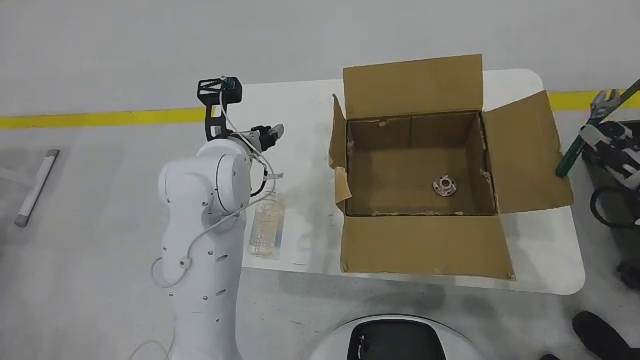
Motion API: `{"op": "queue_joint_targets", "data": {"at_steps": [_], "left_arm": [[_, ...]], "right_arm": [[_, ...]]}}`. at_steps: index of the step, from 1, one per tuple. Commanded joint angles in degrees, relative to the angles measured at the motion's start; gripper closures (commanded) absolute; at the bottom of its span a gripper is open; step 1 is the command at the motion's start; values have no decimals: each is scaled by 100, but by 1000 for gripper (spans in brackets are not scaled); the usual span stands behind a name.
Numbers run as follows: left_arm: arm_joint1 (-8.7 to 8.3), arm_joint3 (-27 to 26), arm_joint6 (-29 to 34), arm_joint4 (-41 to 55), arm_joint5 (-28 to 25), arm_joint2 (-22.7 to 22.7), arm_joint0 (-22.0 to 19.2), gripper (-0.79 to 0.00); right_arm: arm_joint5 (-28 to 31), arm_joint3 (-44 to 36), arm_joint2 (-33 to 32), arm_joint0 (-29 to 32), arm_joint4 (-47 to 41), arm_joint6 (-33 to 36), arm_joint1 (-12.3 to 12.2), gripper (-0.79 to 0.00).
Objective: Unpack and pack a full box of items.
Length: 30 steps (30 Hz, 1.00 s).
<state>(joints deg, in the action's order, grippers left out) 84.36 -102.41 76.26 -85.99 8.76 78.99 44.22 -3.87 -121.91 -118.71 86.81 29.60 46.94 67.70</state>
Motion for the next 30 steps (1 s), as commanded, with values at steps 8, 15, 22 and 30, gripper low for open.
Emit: {"op": "queue_joint_targets", "data": {"at_steps": [8, 15, 22, 30], "left_arm": [[0, 0, 0, 0, 0, 0, 0, -785], [0, 0, 0, 0, 0, 0, 0, -785], [0, 0, 0, 0, 0, 0, 0, -785], [0, 0, 0, 0, 0, 0, 0, -785]], "right_arm": [[-185, 598, 306, 632, 350, -127, 12, 0], [-146, 969, 535, 840, 349, -273, 17, 0], [-108, 958, 414, 997, 629, -159, -29, 0], [-326, 934, 1016, 935, 1501, 88, -67, 0]]}}
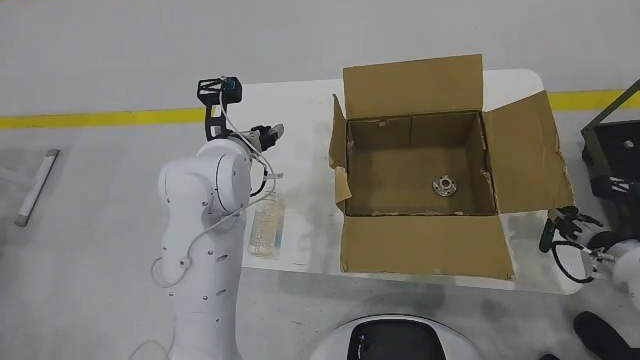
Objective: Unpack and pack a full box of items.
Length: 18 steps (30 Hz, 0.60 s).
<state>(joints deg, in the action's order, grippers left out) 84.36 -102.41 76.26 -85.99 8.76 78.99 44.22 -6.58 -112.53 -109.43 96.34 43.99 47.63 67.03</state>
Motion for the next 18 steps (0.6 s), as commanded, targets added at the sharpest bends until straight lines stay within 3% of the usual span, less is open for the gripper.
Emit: {"op": "queue_joint_targets", "data": {"at_steps": [1, 8, 18], "left_arm": [[0, 0, 0, 0, 0, 0, 0, -785], [0, 0, 0, 0, 0, 0, 0, -785], [0, 0, 0, 0, 0, 0, 0, -785]], "right_arm": [[-89, -12, 172, -36, 159, 66, -2, 0], [-197, 123, 648, -219, 747, 317, -26, 0], [-220, 397, 893, -459, 921, 570, -50, 0]]}}
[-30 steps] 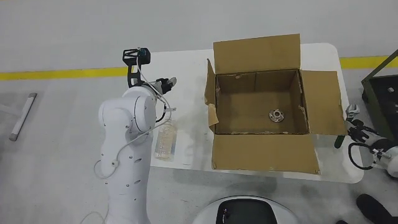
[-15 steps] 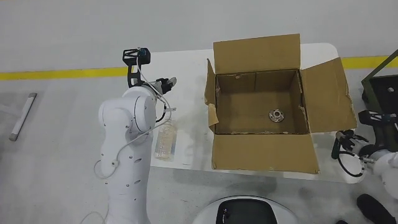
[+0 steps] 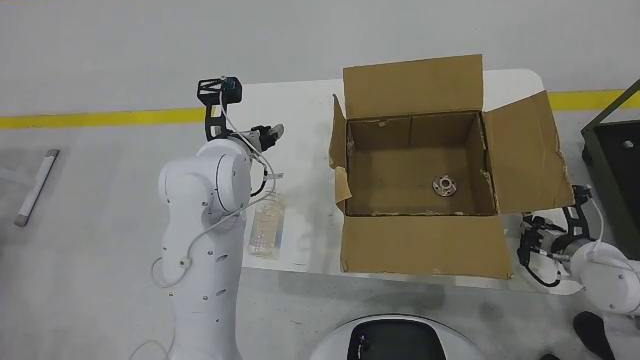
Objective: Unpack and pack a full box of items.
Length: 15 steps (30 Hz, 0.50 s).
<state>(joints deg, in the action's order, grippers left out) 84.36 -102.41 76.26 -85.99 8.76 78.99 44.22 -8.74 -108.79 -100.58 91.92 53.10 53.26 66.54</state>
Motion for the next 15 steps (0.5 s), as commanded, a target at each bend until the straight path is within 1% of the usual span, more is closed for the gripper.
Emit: {"op": "queue_joint_targets", "data": {"at_steps": [1, 3, 5, 10, 15], "left_arm": [[0, 0, 0, 0, 0, 0, 0, -785], [0, 0, 0, 0, 0, 0, 0, -785], [0, 0, 0, 0, 0, 0, 0, -785], [0, 0, 0, 0, 0, 0, 0, -785], [0, 0, 0, 0, 0, 0, 0, -785]], "right_arm": [[-16, 29, 16, -30, 17, 13, -4, -6], [-41, 43, 28, -45, 23, 26, -6, -219], [-66, 70, 36, -60, 47, 45, -10, -299], [-91, 105, -3, -82, 17, 51, -20, -351], [-150, 99, -128, -94, -140, 27, -28, -348]]}}
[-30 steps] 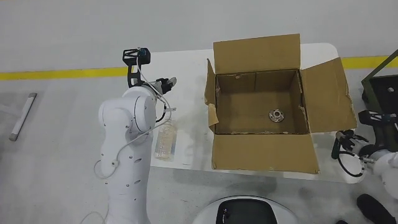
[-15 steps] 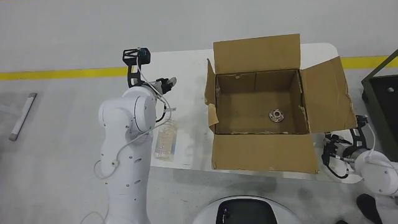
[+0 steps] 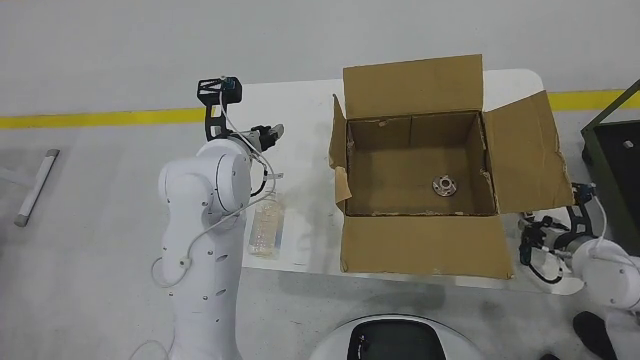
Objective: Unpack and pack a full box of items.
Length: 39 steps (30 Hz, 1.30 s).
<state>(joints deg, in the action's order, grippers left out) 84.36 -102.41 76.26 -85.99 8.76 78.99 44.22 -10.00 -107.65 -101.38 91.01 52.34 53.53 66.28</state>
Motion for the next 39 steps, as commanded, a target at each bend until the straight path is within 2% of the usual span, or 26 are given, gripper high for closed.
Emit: {"op": "queue_joint_targets", "data": {"at_steps": [1, 4, 7, 9, 10, 11, 16, 19, 23, 28, 34, 39], "left_arm": [[0, 0, 0, 0, 0, 0, 0, -785], [0, 0, 0, 0, 0, 0, 0, -785], [0, 0, 0, 0, 0, 0, 0, -785], [0, 0, 0, 0, 0, 0, 0, -785], [0, 0, 0, 0, 0, 0, 0, -785], [0, 0, 0, 0, 0, 0, 0, -785], [0, 0, 0, 0, 0, 0, 0, -785], [0, 0, 0, 0, 0, 0, 0, -785], [0, 0, 0, 0, 0, 0, 0, -785], [0, 0, 0, 0, 0, 0, 0, -785], [0, 0, 0, 0, 0, 0, 0, -785], [0, 0, 0, 0, 0, 0, 0, -785]], "right_arm": [[-41, -58, -113, 7, -122, 2, -4, -345], [-133, -206, -448, 82, -247, -20, -21, -339], [-244, -282, -894, 165, -370, -191, -35, -296], [-328, -332, -1187, 185, -478, -374, -40, -197], [-377, -397, -1341, 173, -532, -486, -42, -28], [-437, -486, -1485, 150, -704, -610, -36, 0], [-208, -1417, -2004, 122, -1196, -1211, -27, 0], [476, -1976, -1889, 22, -1154, -1246, -69, 0], [973, -2341, -1296, -436, -1113, -1052, -136, 0], [1311, -2160, 108, -1320, -337, -259, -228, 0], [1138, -957, 1858, -2555, 853, 855, -215, 0], [1039, 15, 2837, -3435, 1529, 1464, -131, 0]]}}
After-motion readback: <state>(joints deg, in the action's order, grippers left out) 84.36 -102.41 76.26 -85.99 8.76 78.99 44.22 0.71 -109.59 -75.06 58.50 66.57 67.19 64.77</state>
